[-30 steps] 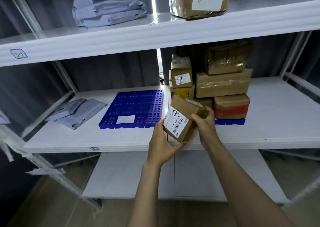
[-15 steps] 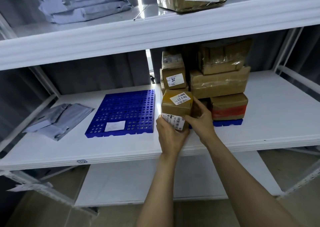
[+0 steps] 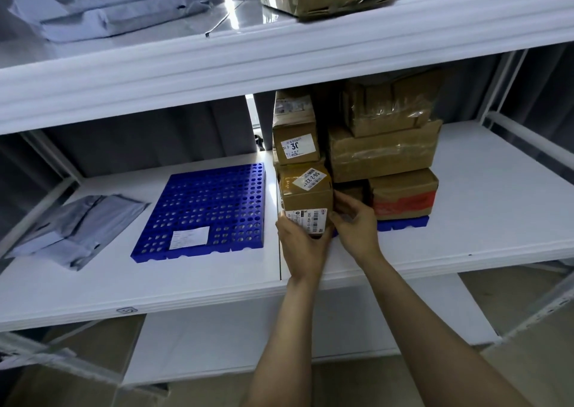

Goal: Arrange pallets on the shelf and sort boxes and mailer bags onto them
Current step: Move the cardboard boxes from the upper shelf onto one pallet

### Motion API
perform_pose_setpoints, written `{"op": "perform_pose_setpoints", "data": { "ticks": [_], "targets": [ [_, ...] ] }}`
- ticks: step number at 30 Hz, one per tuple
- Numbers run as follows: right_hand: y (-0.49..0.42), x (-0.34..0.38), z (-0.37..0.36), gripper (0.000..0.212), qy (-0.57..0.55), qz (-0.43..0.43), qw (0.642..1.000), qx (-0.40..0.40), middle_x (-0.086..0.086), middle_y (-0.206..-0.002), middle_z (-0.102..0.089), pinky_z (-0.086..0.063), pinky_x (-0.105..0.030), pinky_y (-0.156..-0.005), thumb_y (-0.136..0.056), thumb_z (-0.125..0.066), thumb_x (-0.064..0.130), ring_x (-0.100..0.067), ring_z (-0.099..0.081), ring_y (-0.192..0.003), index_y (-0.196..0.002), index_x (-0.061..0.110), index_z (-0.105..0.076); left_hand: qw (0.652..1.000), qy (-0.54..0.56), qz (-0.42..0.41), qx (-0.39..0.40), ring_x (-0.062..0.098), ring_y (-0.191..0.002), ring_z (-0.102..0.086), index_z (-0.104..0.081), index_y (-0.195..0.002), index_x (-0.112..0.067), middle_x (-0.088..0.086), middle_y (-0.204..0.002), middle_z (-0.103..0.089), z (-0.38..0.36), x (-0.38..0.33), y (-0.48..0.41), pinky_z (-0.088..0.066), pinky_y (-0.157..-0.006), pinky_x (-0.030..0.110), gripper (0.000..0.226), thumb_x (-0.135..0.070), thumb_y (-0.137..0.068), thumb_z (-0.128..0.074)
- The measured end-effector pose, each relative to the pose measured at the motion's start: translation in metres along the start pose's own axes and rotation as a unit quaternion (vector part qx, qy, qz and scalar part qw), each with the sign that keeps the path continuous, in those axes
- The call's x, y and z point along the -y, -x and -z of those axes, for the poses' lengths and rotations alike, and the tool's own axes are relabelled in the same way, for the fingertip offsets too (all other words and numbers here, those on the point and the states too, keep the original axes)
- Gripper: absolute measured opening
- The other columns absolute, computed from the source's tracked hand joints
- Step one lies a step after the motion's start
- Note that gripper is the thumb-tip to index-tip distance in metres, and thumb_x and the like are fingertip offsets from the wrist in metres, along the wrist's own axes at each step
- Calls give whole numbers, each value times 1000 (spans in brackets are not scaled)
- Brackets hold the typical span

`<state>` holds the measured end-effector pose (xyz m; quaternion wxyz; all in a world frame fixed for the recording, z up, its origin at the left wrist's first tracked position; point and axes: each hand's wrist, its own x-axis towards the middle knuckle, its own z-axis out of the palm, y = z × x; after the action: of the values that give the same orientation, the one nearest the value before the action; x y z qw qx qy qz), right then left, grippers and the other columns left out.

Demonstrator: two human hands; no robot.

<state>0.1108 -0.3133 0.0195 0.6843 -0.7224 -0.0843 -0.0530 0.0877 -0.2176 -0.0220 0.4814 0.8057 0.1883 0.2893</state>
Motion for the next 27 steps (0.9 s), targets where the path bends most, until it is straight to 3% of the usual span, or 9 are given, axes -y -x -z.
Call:
{"op": "perform_pose_setpoints", "data": {
  "ticks": [5,9,13,18,23,27],
  "targets": [
    [-6,-1,-3,39,5,13,1000,0,0,-114,-65,-51,-9,-75,-89,-59,-2,-7,-63,-98,-127,7,-59,1000,-7,8,9,20,-113,-56,-30,-125,-17,6,-125,-50,-3,2,-8,-59,-82,36,84,-41,-66,-84],
    [-8,0,-4,38,8,18,1000,-5,3,-110,-65,-52,-10,-73,-89,-58,-3,-2,-63,-93,-125,7,-61,1000,-6,17,10,20,-113,-57,-30,-124,-19,5,-125,-50,-5,2,-10,-59,-83,36,83,-42,-66,-84],
    [-8,-3,-4,36,10,13,1000,-11,-2,-113,-68,-55,-19,-78,-89,-60,0,-10,-66,-97,-123,9,-63,1000,1,19,19,20,-115,-57,-30,-126,-19,5,-128,-51,-3,3,-9,-58,-84,35,81,-39,-68,-83],
    [-2,-3,-1,35,26,7,999,-35,1,-109,-68,-50,-7,-71,-88,-61,-2,-7,-64,-95,-121,7,-64,999,12,46,18,20,-124,-51,-26,-138,-16,5,-135,-48,5,1,-3,-54,-88,32,93,-39,-69,-83],
    [4,-6,5,34,53,-2,998,-46,0,-107,-69,-51,-11,-82,-86,-60,-6,-8,-65,-96,-117,6,-66,999,-7,36,5,21,-125,-51,-32,-133,-17,6,-133,-49,11,1,7,-54,-90,34,76,-32,-76,-79],
    [10,-4,7,31,79,-2,995,-54,-3,-108,-69,-47,-4,-74,-86,-63,-3,-10,-64,-94,-117,5,-67,999,-20,29,-19,20,-123,-51,-36,-133,-12,7,-130,-50,14,-6,14,-56,-90,40,68,-27,-80,-76]
  ]
}}
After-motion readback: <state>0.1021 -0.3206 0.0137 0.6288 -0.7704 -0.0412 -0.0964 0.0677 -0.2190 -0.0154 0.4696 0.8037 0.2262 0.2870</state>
